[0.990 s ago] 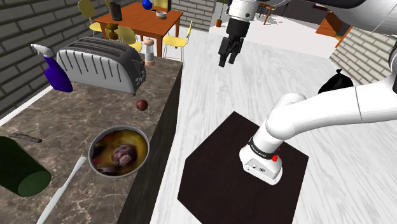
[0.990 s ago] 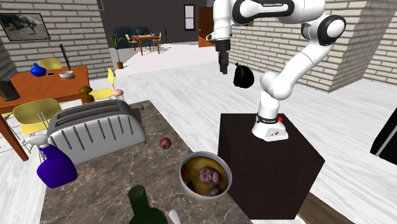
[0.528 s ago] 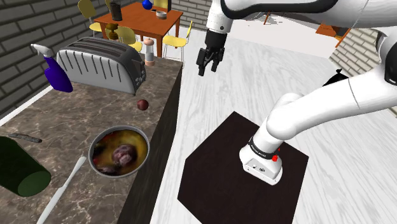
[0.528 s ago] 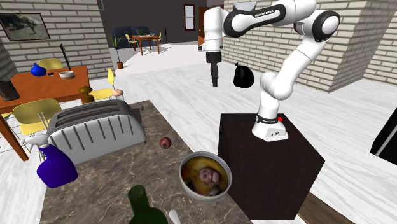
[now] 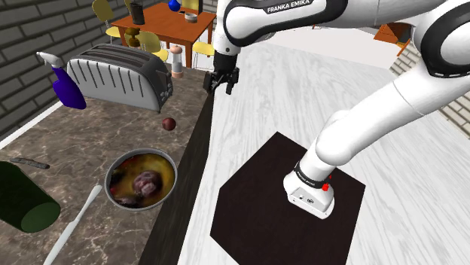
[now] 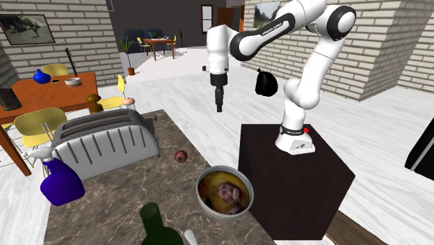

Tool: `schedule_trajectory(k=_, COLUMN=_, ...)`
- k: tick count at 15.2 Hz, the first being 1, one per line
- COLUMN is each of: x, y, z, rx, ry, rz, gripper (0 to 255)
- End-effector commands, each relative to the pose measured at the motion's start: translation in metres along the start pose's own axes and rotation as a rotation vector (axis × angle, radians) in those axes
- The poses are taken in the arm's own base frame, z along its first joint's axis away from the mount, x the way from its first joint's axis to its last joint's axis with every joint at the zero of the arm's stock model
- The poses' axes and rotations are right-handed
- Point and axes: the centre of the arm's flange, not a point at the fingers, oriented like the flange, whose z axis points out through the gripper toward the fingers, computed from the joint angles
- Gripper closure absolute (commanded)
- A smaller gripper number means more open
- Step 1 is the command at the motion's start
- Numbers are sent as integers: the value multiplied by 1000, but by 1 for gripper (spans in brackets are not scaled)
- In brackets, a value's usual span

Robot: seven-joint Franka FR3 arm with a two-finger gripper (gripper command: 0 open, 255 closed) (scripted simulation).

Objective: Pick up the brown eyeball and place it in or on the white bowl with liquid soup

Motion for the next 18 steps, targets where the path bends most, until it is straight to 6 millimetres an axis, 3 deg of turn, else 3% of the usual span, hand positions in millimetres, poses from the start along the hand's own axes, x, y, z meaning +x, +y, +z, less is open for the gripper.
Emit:
schedule_trajectory(k=1, x=18, y=-14, z=19, rx=-9, ry=5, rz=16, gripper=0)
schedule_trajectory(k=18, x=170, y=-115, z=154, rx=-97, ry=39, rz=143, gripper=0)
